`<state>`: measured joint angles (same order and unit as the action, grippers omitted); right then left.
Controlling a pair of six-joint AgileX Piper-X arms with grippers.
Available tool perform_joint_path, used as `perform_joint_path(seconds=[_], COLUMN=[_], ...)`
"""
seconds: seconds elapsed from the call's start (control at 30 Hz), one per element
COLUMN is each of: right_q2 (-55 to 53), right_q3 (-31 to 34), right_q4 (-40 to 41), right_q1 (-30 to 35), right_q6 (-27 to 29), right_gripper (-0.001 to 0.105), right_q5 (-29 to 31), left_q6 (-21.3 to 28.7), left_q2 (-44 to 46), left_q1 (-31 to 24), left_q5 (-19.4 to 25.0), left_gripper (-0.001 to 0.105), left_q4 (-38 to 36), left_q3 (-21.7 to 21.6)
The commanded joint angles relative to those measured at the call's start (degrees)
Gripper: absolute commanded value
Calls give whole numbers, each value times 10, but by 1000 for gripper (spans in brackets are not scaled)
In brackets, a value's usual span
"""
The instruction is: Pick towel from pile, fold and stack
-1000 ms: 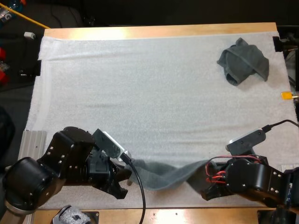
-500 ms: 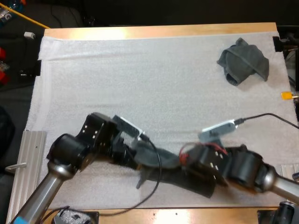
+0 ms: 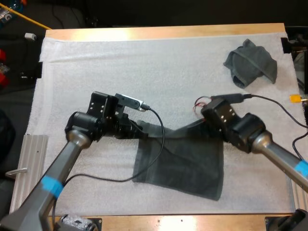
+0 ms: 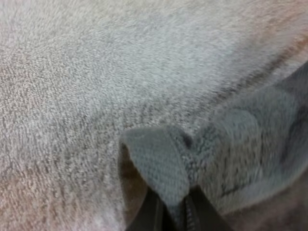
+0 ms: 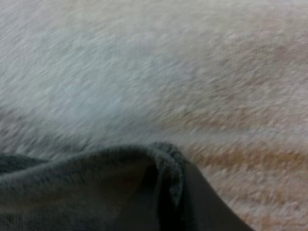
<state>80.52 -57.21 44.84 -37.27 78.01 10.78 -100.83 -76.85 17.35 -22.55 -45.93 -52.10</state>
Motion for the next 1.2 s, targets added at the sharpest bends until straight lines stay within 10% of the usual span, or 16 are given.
perform_joint_path(seconds=[0.0, 0.57, 0.83, 0.97, 1.17], right_q2=[3, 67, 67, 53, -19], right_q3=[0, 1, 1, -7, -9], right_q4=[-5, -57, -116, -101, -48], right_q1=[10, 64, 64, 64, 64], right_q6=[1, 2, 3, 7, 32], right_gripper=[0, 3, 74, 68, 56], right_q5=[-9, -12, 8, 41, 54], left_q6=[-3, -63, -122, -133, -108], left_q2=[-10, -118, -118, -118, -72], left_q1=[0, 0, 0, 0, 0], left_q5=[-5, -18, -33, -53, -60], left_gripper=[0, 0, 41, 60, 60], left_q4=[18, 159, 222, 225, 172], left_q3=[1, 1, -2, -24, -62])
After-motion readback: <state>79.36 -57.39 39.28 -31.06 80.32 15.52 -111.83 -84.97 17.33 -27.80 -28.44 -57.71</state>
